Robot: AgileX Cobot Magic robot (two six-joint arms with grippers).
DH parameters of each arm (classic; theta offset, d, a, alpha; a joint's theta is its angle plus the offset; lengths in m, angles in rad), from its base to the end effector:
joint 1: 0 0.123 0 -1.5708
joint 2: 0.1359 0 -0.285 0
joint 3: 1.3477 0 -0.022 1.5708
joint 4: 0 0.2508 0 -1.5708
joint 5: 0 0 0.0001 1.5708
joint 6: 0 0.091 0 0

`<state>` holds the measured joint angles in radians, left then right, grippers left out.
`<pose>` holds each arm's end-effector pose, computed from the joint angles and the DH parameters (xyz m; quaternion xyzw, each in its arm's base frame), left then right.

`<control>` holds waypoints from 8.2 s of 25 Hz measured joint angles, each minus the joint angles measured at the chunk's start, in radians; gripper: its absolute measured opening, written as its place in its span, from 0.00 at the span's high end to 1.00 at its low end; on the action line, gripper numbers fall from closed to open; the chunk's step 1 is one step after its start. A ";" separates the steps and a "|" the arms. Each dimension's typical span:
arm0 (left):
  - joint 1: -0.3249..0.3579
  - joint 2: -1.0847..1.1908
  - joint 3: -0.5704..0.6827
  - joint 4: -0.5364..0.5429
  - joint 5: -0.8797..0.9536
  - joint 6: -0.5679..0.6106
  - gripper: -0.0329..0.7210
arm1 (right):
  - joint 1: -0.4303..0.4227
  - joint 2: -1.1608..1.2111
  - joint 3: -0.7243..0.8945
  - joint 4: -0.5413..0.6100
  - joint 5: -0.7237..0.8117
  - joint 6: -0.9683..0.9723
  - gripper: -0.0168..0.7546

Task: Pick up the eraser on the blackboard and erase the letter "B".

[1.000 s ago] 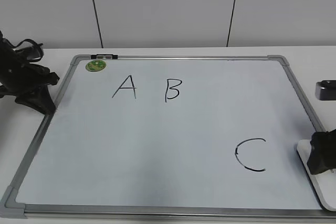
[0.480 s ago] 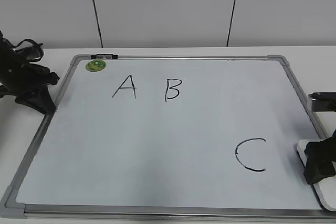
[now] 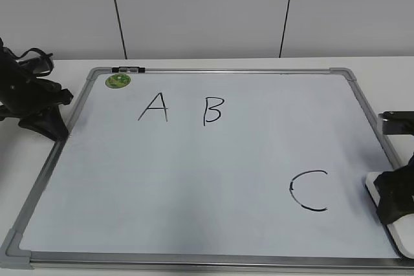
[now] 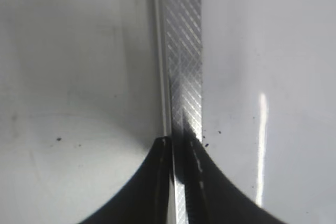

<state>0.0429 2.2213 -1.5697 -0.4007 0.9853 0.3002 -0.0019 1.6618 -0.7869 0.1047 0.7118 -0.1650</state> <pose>0.4313 -0.0111 0.1229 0.0184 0.9857 -0.1628 0.0387 0.2633 0.0057 0.1479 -0.0430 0.9978 0.0325 0.0384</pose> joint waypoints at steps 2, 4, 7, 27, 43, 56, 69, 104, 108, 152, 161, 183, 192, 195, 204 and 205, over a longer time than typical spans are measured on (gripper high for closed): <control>0.000 0.000 0.000 0.000 0.000 0.000 0.91 | 0.000 0.006 -0.017 0.000 0.027 0.000 0.28; 0.000 0.000 0.000 0.000 0.000 0.000 0.91 | 0.000 0.011 -0.057 -0.002 0.082 0.000 0.28; 0.000 0.000 0.000 0.000 0.000 0.000 0.91 | 0.000 0.011 -0.130 -0.002 0.174 0.000 0.28; 0.001 0.000 0.000 -0.005 0.002 0.000 0.91 | 0.296 0.291 -0.957 0.018 0.509 -0.028 0.28; 0.002 0.000 0.000 -0.010 0.010 0.000 0.91 | 0.390 0.748 -1.437 -0.036 0.519 -0.004 0.28; 0.003 0.000 0.000 -0.011 0.013 0.000 0.91 | 0.390 0.849 -1.516 -0.072 0.510 0.000 0.28; 0.003 0.000 0.000 -0.011 0.013 0.000 0.91 | 0.390 0.874 -1.523 -0.084 0.434 0.003 0.27; 0.005 0.000 0.000 -0.011 0.013 0.000 0.91 | 0.526 0.879 -1.527 -0.173 0.439 -0.020 0.29; 0.005 0.002 0.000 -0.011 0.013 0.000 0.91 | 0.511 0.879 -1.527 -0.220 0.445 0.016 0.29; 0.005 0.002 -0.003 -0.007 0.019 0.000 0.91 | 0.176 0.174 -0.767 -0.210 0.359 0.094 0.29; 0.005 0.002 -0.003 -0.007 0.020 0.000 0.91 | 0.032 0.082 -0.433 -0.119 0.122 0.152 0.28; 0.005 0.002 -0.003 -0.007 0.020 0.000 0.91 | -0.030 0.296 -0.485 -0.059 -0.035 0.150 0.28; 0.005 0.002 -0.003 -0.007 0.021 0.000 0.91 | -0.030 0.320 -0.505 -0.057 -0.039 0.150 0.20; 0.005 0.002 -0.003 -0.007 0.021 0.000 0.91 | -0.030 0.323 -0.508 -0.057 -0.039 0.150 0.20; 0.005 0.004 -0.008 -0.007 0.024 0.000 0.88 | -0.030 0.300 -0.654 -0.115 0.165 0.148 0.19; 0.005 0.004 -0.017 -0.005 0.030 0.000 0.86 | -0.030 0.293 -0.673 -0.122 0.187 0.144 0.19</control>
<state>0.0476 2.2257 -1.5871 -0.4055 1.0152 0.3002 -0.0320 1.9544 -1.4601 -0.0171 0.8990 -0.0208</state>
